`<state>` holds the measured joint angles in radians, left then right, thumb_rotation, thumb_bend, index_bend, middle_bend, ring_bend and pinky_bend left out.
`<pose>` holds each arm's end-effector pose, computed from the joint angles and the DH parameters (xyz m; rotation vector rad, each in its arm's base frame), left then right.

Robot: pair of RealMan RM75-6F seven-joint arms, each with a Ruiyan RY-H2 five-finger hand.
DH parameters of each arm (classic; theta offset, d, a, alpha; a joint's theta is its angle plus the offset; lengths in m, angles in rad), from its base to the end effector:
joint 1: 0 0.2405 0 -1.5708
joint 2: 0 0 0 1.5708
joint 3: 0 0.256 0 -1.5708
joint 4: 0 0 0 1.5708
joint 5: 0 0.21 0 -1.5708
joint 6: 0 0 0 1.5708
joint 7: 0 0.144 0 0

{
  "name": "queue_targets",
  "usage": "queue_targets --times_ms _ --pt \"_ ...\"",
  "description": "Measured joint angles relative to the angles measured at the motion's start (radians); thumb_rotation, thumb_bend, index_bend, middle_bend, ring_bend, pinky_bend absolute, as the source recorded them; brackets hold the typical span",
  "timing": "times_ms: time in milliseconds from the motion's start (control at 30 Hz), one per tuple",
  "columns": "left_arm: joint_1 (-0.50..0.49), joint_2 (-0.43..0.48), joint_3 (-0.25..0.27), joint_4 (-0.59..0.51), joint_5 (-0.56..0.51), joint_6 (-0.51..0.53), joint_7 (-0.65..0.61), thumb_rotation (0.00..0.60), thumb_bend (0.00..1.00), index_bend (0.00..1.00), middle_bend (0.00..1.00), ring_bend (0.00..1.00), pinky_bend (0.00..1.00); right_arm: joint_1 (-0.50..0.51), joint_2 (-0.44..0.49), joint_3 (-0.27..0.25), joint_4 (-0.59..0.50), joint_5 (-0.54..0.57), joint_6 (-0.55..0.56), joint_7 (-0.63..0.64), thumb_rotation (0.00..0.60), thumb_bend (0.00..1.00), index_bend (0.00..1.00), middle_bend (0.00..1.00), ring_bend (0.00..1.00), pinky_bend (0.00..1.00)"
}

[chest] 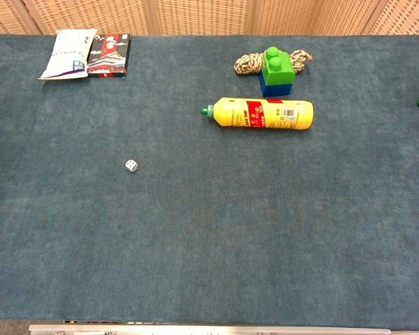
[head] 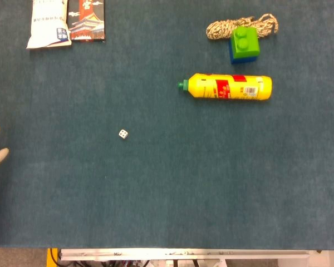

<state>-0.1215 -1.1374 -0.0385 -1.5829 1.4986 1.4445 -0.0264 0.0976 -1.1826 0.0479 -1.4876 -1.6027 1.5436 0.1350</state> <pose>-0.3119 0.1904 0.1492 -1.4247 -0.9322 -0.9132 -0.3107 -0.1851 0.1513 1.4221 -0.8733 1.0585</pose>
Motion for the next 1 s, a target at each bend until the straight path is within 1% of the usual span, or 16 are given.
queue_targets --times_ms 233,333,400,433,500,567,600,667,700,733,767,800,833,900,967,1000 --pt "-0.003 -0.002 0.002 0.007 -0.002 -0.009 -0.006 0.6 0.0 0.52 0.45 0.31 0.45 0.014 0.008 -0.013 -0.005 -0.01 -0.032 0.016 0.6 0.31 0.0 0.21 0.16 0.3" --pt "-0.004 -0.006 0.002 0.01 0.006 -0.003 -0.018 0.6 0.0 0.4 0.46 0.32 0.48 0.016 0.008 -0.012 -0.004 -0.01 -0.032 0.023 0.6 0.31 0.0 0.21 0.16 0.3" --pt "-0.004 -0.012 0.001 0.017 0.021 0.01 -0.034 0.6 0.0 0.32 0.51 0.37 0.52 0.016 0.008 -0.01 -0.002 -0.008 -0.031 0.029 0.6 0.31 0.0 0.21 0.16 0.3" --pt "-0.004 -0.017 0.002 0.024 0.035 0.018 -0.044 0.6 0.0 0.31 0.55 0.39 0.55 0.017 0.008 -0.008 0.0 -0.006 -0.03 0.032 0.6 0.31 0.0 0.21 0.16 0.3" --pt "-0.005 -0.023 0.006 0.033 0.061 0.029 -0.062 0.6 0.01 0.29 0.65 0.46 0.61 0.015 0.008 -0.006 0.0 -0.001 -0.028 0.033 0.6 0.31 0.0 0.21 0.16 0.3" --pt "-0.008 -0.027 0.016 0.038 0.096 0.038 -0.092 0.6 0.05 0.3 0.75 0.52 0.67 0.013 0.008 -0.004 -0.002 0.001 -0.022 0.031 0.6 0.31 0.0 0.21 0.16 0.3" --pt "-0.009 -0.026 0.021 0.037 0.11 0.04 -0.107 0.6 0.1 0.3 0.79 0.55 0.69 0.012 0.008 -0.004 -0.002 0.001 -0.018 0.031 0.6 0.31 0.0 0.21 0.16 0.3" --pt "-0.017 -0.019 0.036 0.027 0.141 0.037 -0.145 0.6 0.19 0.31 0.84 0.58 0.71 0.01 0.008 -0.001 -0.004 0.001 -0.011 0.03 0.6 0.31 0.0 0.21 0.16 0.3" --pt "-0.022 -0.013 0.042 0.018 0.152 0.031 -0.159 0.6 0.29 0.32 0.87 0.6 0.73 0.01 0.009 0.0 -0.005 0.001 -0.01 0.029 0.6 0.31 0.0 0.21 0.16 0.3" --pt "-0.031 -0.001 0.049 0.002 0.164 0.02 -0.171 0.6 0.36 0.33 0.89 0.62 0.74 0.01 0.009 0.001 -0.006 0.002 -0.009 0.028 0.6 0.31 0.0 0.21 0.16 0.3" --pt "-0.038 0.009 0.053 -0.011 0.17 0.01 -0.173 0.6 0.46 0.34 0.92 0.65 0.76 0.011 0.01 0.003 -0.008 0.002 -0.01 0.027 0.6 0.31 0.0 0.21 0.16 0.3" --pt "-0.046 0.018 0.056 -0.025 0.178 0.0 -0.17 0.6 0.53 0.35 0.95 0.67 0.78 0.012 0.01 0.003 -0.009 0.002 -0.01 0.027 0.6 0.31 0.0 0.21 0.16 0.29" --pt "-0.057 0.031 0.061 -0.046 0.189 -0.016 -0.162 0.6 0.58 0.35 0.97 0.68 0.79 0.013 0.01 0.005 -0.009 0.002 -0.01 0.026 0.6 0.31 0.01 0.21 0.16 0.29" --pt "-0.075 0.049 0.068 -0.078 0.204 -0.044 -0.148 0.6 0.75 0.36 1.0 0.73 0.83 0.013 0.01 0.005 -0.01 0.004 -0.011 0.022 0.6 0.31 0.04 0.21 0.16 0.31" --pt "-0.097 0.067 0.075 -0.112 0.214 -0.082 -0.134 0.6 0.83 0.37 1.0 0.75 0.84 0.013 0.012 0.005 -0.012 0.005 -0.011 0.014 0.6 0.31 0.07 0.21 0.16 0.36" --pt "-0.107 0.074 0.077 -0.125 0.215 -0.101 -0.129 0.6 0.85 0.37 1.0 0.76 0.85 0.012 0.013 0.005 -0.015 0.005 -0.01 0.012 0.6 0.31 0.07 0.21 0.16 0.38"
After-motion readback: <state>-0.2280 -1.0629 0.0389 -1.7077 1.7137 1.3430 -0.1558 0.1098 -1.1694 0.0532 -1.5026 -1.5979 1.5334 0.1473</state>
